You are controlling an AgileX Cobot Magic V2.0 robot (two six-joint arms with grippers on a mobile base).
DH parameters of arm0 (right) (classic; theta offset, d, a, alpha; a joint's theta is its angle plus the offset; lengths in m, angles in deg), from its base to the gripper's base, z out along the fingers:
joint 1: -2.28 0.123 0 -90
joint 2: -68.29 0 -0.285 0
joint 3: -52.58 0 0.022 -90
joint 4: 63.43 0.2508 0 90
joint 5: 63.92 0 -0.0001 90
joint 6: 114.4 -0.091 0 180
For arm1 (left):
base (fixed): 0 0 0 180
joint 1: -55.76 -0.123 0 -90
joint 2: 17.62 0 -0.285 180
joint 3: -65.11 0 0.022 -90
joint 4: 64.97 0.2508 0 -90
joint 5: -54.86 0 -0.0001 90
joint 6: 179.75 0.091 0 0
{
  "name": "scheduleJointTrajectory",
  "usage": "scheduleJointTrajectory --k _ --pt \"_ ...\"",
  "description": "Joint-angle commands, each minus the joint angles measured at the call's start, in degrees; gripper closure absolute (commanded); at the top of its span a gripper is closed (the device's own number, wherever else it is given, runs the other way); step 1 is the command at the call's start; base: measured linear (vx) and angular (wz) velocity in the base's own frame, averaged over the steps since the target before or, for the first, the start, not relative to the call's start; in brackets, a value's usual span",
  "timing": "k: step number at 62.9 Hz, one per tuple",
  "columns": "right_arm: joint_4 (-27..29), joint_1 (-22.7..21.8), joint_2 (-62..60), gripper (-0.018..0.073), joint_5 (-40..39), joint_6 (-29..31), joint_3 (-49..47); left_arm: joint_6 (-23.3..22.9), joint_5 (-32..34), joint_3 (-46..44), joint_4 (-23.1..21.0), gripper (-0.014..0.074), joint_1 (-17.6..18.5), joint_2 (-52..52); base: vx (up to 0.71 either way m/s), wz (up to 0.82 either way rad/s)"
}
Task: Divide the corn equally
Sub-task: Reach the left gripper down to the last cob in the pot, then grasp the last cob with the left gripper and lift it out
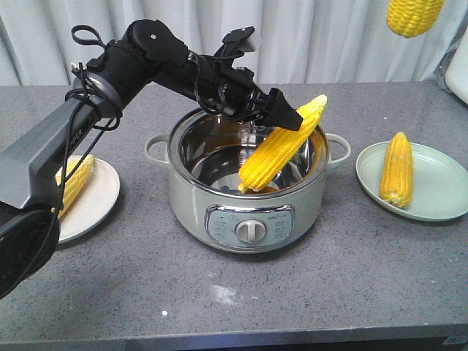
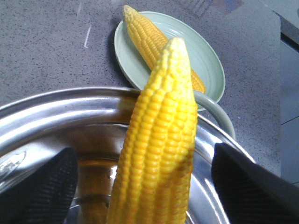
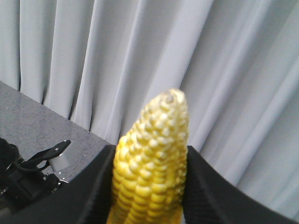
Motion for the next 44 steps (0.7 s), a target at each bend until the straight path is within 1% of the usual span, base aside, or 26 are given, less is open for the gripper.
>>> scheduleJointTrajectory --k 1,13,31,37,44 --pt "1.21 -0.32 -1.39 0.0566 -3.65 -0.11 -1.50 0.94 1.65 -1.71 -3.41 0.0024 0.43 3.29 0.00 0.00" --pt "1.21 -0.32 -1.39 0.0566 -3.48 -0.06 -1.50 0.94 0.76 -1.71 -4.88 0.0024 0.89 1.80 0.00 0.00" --pt "1.15 -0.32 -1.39 0.0566 -3.49 -0.06 -1.50 1.99 0.43 -1.71 -4.89 0.0025 1.54 0.87 0.00 0.00" --pt "1.15 -0.32 -1.39 0.0566 -3.49 -0.06 -1.50 1.82 0.26 -1.71 -4.89 0.0046 1.54 0.87 0.00 0.00" --pt "1.15 -0.32 -1.39 0.0566 -3.49 -0.06 -1.50 1.82 -0.24 -1.71 -4.89 0.0111 1.54 0.87 0.00 0.00"
